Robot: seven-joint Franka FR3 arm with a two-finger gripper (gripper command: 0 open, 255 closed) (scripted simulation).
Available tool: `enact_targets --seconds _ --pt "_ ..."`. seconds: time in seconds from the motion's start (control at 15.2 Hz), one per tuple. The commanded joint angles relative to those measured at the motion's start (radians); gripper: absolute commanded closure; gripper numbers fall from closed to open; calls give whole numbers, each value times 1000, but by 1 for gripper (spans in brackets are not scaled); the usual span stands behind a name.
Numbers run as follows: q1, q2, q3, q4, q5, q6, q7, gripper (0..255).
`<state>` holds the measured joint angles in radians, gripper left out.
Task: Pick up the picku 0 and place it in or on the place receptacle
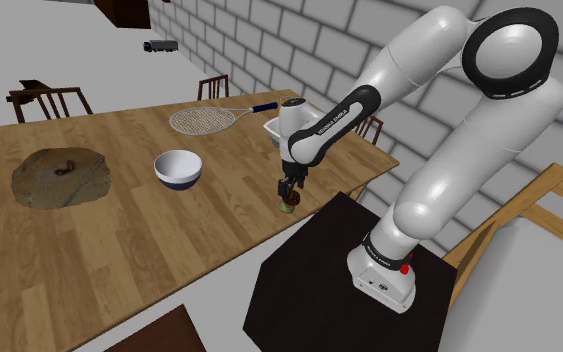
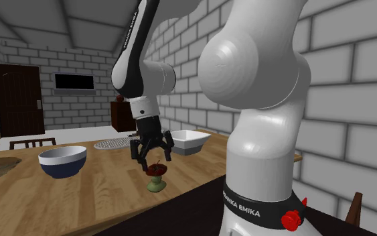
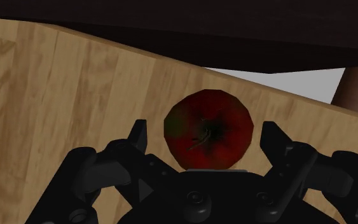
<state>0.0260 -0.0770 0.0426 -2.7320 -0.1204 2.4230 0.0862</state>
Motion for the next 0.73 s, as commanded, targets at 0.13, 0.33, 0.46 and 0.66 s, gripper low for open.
enact_targets --seconds 0.13,0.33,0.46,0.66 --pt "-5 47 -3 -18 -16 64 11 0" --pt "-4 47 -3 -18 -16 64 11 0" --pt "-4 47 -3 -18 -16 64 11 0" --pt "-4 47 -3 -18 -16 64 11 0"
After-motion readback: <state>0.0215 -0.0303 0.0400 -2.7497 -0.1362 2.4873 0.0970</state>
